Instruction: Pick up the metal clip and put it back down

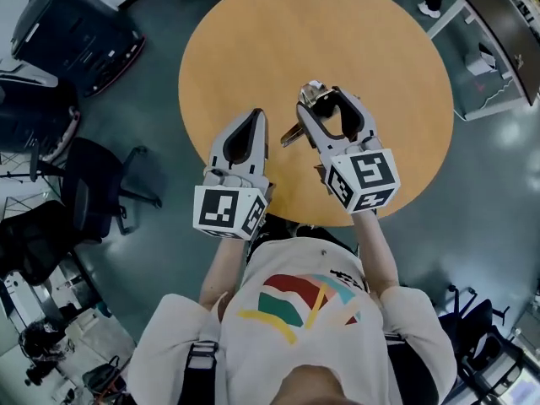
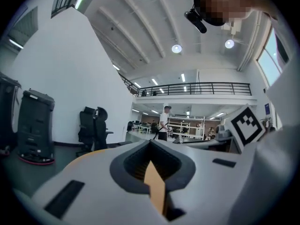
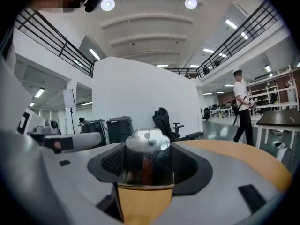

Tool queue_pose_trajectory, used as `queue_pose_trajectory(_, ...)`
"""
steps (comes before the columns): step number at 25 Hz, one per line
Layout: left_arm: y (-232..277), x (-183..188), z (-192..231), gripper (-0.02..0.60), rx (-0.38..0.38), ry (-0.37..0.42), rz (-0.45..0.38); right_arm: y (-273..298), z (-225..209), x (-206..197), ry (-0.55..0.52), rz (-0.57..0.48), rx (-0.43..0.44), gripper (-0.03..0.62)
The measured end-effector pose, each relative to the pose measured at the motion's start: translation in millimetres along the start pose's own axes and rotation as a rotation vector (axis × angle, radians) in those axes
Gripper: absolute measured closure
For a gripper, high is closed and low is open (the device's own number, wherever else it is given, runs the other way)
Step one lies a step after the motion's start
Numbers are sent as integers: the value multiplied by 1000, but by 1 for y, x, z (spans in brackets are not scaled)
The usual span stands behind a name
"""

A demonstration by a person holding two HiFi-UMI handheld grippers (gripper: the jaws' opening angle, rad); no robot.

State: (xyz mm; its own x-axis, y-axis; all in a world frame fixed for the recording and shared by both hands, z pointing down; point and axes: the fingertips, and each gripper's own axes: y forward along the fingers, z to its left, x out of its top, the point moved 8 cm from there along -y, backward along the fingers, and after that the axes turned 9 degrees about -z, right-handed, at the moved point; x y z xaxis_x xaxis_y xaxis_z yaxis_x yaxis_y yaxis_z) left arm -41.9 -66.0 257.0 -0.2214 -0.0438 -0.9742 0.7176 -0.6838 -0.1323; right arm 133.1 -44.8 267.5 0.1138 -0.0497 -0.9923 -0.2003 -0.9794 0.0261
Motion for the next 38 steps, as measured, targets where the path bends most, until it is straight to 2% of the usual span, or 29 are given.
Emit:
queue_pose_trajectory(5, -18, -45, 65, 538, 110, 30, 87, 89, 37, -75, -78, 170, 137, 296)
queue_pose_trajectory(8, -24, -81, 90, 538, 162, -12, 136, 134, 39, -121, -61, 240, 187, 296)
queue_pose_trajectory(12, -50, -123, 119, 538, 235, -87, 201, 189, 49, -180, -48, 328, 218, 296)
queue_pose_trajectory(16, -69, -161, 154, 538, 281, -142, 226, 247, 62, -225, -57, 353, 206, 296)
queue_pose_trajectory(21, -80, -177, 168, 538, 306, -184, 215, 270, 69, -254, -63, 385, 201, 296)
queue_pose_trajectory(27, -68, -183, 180, 538, 327, -223, 179, 277, 75, -267, -212, 438, 188, 295)
queue_pose_trajectory(31, -61, -183, 185, 538, 330, -231, 145, 278, 81, -273, -229, 455, 176, 295)
queue_pose_trajectory(38, -55, -180, 181, 538, 311, -231, 145, 279, 80, -263, -224, 391, 186, 295)
